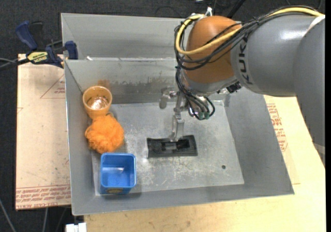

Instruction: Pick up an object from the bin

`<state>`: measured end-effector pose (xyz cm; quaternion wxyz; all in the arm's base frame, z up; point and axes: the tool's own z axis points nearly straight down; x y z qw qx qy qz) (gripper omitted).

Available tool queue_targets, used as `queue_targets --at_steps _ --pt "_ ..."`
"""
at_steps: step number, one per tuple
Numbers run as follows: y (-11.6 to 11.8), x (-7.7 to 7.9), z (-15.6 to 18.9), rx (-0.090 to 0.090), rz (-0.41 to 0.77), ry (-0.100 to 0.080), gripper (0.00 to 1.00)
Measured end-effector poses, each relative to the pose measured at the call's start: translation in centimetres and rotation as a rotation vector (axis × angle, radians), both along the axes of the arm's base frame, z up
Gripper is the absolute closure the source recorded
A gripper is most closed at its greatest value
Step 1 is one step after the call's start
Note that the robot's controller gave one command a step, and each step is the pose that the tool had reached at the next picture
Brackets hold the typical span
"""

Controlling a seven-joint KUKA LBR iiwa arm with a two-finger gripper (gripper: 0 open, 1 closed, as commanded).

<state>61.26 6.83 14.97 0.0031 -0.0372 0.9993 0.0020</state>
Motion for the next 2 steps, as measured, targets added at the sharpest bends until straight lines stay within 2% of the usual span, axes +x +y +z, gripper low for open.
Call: queue_targets --at_steps 1,2 --pt "-2.0 -1.3 -3.6 -0.005 0.183 0.004 0.0" --pt "0.8 -5.0 -7.6 -0.001 0.271 0.002 1.0"
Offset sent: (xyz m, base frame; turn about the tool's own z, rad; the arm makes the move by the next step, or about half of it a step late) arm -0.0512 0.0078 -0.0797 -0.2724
